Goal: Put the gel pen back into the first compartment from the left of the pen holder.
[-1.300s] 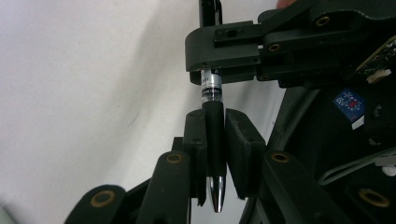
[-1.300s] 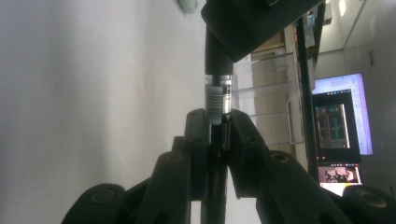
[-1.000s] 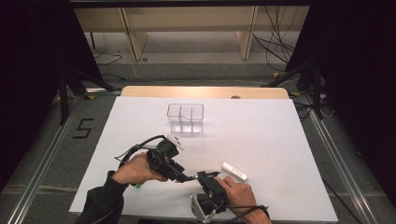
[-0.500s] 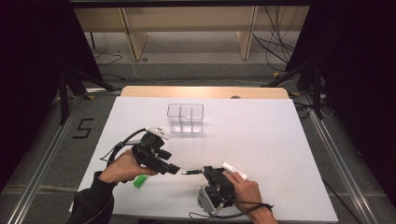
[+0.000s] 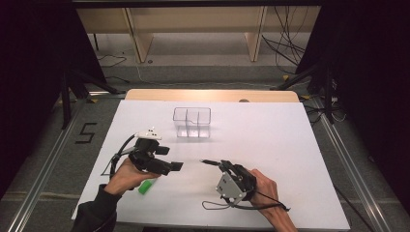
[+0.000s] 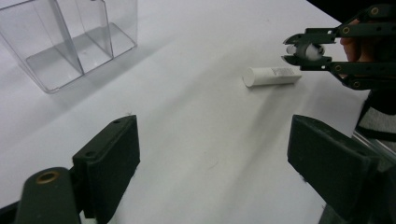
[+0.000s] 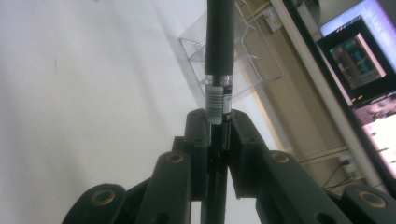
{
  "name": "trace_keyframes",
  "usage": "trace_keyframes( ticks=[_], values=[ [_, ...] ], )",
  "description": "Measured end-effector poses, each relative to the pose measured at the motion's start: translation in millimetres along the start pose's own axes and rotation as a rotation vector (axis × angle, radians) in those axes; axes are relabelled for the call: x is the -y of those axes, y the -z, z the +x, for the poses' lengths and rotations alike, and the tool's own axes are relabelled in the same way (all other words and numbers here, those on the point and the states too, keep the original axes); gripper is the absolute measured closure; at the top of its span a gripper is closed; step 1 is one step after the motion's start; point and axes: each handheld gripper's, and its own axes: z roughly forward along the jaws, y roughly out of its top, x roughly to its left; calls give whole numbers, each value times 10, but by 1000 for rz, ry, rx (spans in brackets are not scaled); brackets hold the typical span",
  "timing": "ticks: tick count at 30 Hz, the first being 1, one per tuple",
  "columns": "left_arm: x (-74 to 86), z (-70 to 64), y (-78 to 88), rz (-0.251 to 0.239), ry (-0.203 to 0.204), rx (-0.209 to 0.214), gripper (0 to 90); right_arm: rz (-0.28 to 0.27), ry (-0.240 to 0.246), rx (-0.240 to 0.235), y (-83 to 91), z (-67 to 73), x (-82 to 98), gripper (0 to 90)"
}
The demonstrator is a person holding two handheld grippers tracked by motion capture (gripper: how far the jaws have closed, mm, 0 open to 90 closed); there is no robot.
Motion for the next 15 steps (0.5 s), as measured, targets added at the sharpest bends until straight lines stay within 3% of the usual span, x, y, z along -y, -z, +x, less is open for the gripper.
trace_keyframes(
  ticks=[5,9,15],
  values=[
    [105,35,-30,-89,22,-6,159,-23,-162,-46,-76,-165,31,796],
    [203,80,-58,-120,48,-24,159,-48,-307,-100,-138,-292,49,796],
    [368,150,-104,-142,59,-107,160,-107,-568,-202,-235,-500,39,795]
  ],
)
